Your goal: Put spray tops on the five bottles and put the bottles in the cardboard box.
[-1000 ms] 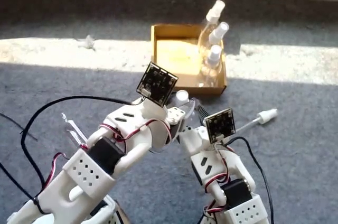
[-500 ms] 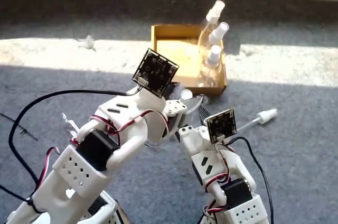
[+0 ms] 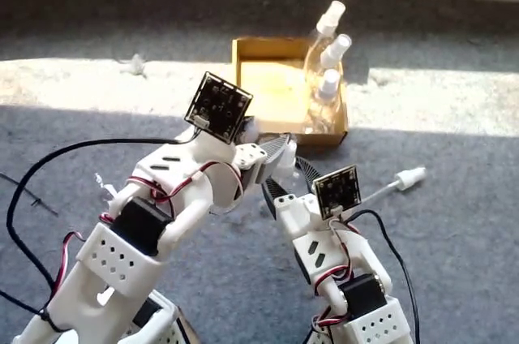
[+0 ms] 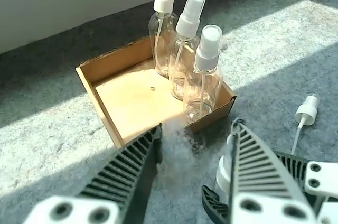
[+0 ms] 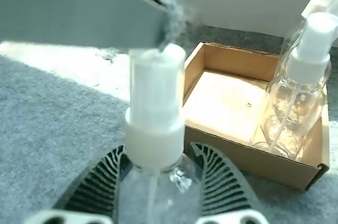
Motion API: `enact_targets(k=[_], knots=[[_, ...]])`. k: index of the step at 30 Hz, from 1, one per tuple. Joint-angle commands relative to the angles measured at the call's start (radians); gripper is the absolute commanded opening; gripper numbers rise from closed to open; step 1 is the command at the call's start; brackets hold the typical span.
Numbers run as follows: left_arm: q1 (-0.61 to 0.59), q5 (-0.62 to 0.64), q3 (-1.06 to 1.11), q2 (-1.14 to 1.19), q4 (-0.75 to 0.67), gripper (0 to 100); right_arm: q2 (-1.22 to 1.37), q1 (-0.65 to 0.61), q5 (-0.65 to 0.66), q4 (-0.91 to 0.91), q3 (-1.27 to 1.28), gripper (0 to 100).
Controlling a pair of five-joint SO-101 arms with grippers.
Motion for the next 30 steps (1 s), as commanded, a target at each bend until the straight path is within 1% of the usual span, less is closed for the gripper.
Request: enact_targets(k=[1, 5, 8, 12, 15, 18, 21, 23, 26, 30], knots=[[-0.004, -0.011, 0.070, 0.015, -0.068, 20, -0.013, 0.012, -0.003, -0.001, -0.021, 0.4], [-0.013, -0.014, 0.068, 0.012, -0.052, 20, -0.013, 0.013, -0.003, -0.001, -0.024, 0.4], [-0.013, -0.068, 0.071, 0.013, -0.052, 20, -0.013, 0.013, -0.003, -0.001, -0.025, 0.4], [-0.013, -0.069, 0.067, 0.004, -0.051, 20, -0.013, 0.013, -0.003, -0.001, -0.025, 0.5], [-0.019, -0.069, -0.007, 0.004, -0.011, 20, -0.013, 0.013, 0.009, -0.001, -0.025, 0.5], [-0.079, -0.069, -0.130, 0.004, 0.052, 21, -0.013, 0.013, 0.077, -0.005, -0.027, 0.5], [-0.153, -0.068, -0.217, 0.004, 0.127, 21, -0.012, 0.038, 0.080, -0.051, -0.065, 0.5], [-0.183, -0.068, -0.231, 0.002, 0.160, 21, 0.002, 0.067, 0.080, -0.076, -0.114, 0.4], [-0.209, -0.068, -0.220, -0.044, 0.173, 21, 0.116, 0.093, 0.077, -0.105, -0.213, 0.4], [-0.205, -0.071, -0.173, -0.229, 0.187, 21, 0.417, 0.105, 0.072, -0.170, -0.383, 0.4]])
